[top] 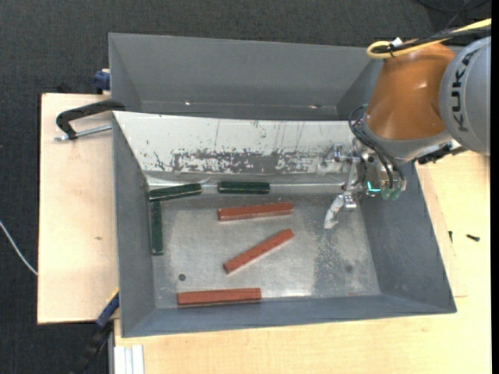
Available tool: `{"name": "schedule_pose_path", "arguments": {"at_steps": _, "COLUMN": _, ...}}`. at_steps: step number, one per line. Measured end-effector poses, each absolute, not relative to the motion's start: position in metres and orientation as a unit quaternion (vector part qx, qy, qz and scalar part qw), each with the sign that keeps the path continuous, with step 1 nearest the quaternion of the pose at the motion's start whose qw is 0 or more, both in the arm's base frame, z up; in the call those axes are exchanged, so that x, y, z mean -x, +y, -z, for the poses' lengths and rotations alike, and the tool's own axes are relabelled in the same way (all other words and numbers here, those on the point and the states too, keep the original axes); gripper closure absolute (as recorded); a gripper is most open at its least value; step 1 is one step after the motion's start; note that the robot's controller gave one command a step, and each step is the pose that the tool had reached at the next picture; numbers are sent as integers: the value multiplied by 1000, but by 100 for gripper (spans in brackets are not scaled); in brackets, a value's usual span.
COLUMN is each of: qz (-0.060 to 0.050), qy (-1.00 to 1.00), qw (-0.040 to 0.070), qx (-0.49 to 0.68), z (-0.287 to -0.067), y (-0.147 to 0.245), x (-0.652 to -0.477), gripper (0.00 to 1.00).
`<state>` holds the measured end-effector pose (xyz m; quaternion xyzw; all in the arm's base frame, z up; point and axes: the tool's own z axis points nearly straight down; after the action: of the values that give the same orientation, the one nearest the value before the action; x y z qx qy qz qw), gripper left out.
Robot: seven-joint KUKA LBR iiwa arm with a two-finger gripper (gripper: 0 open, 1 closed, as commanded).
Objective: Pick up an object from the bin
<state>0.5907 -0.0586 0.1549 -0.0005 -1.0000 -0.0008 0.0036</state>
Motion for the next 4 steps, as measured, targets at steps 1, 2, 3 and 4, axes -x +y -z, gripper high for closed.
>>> {"name": "schedule_pose_path", "arguments": {"at_steps": 1, "qz": 0, "qy": -1000, "qw": -1, "qx": 0, "z": -160, "y": -58, "x": -593, "gripper": 0}}
{"name": "schedule_pose_path", "arguments": {"at_steps": 2, "qz": -1, "qy": -999, "qw": -5, "qx": -32, "z": -142, "y": -49, "x": -589, "gripper": 0}}
{"name": "schedule_pose_path", "arguments": {"at_steps": 3, "qz": -2, "qy": -977, "qw": 0, "qx": -215, "z": -78, "y": 20, "x": -588, "gripper": 100}}
{"name": "schedule_pose_path", "arguments": {"at_steps": 4, "qz": -2, "qy": -977, "qw": 0, "qx": -215, "z": -78, "y": 20, "x": -588, "gripper": 100}}
